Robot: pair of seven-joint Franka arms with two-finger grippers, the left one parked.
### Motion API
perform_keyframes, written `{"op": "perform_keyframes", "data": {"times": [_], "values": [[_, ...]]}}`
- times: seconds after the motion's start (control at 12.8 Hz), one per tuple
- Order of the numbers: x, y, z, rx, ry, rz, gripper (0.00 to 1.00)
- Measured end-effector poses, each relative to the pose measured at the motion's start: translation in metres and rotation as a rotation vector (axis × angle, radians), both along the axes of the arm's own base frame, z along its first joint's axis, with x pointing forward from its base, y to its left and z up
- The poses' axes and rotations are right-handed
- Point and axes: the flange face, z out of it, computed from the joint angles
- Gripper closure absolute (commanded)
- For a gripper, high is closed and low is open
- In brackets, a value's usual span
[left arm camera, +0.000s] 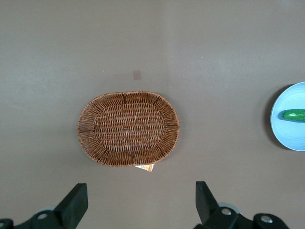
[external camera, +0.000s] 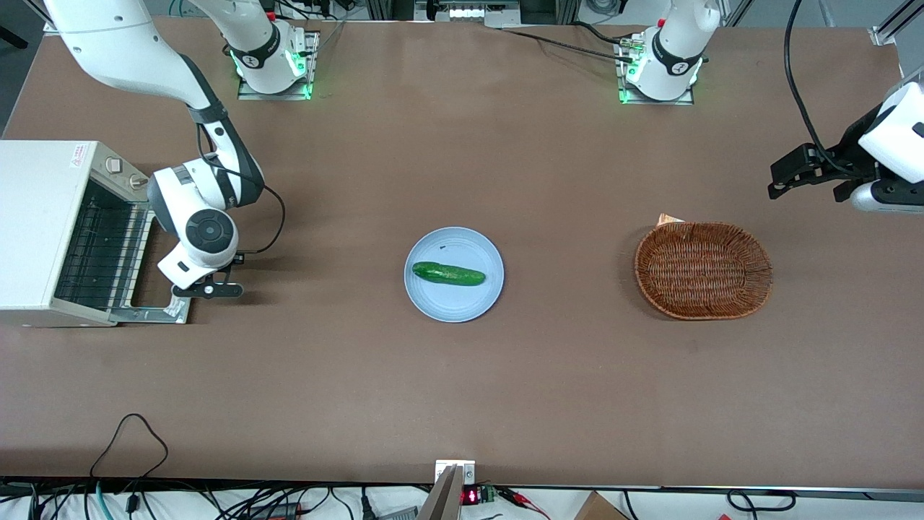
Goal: Open oven door with right arm only
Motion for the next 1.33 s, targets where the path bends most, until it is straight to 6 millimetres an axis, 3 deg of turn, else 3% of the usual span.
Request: {"op": "perform_keyframes", "data": {"times": [0.23,0.39,0.63,0.78,1.02,1.17,1.33], "values": [[0.01,0.022,0.044,0.077,0.045,-0.096,0.01],[0.019,0.034,0.09,0.171,0.11,-0.147,0.01],[0.029,0.038,0.166,0.281,0.2,-0.157,0.01],[0.033,0.03,0.207,0.345,0.217,-0.165,0.01],[0.035,-0.001,0.261,0.466,0.228,-0.132,0.01],[0.03,-0.019,0.302,0.526,0.173,-0.078,0.01],[0.02,-0.023,0.342,0.547,0.06,-0.034,0.01]]}}
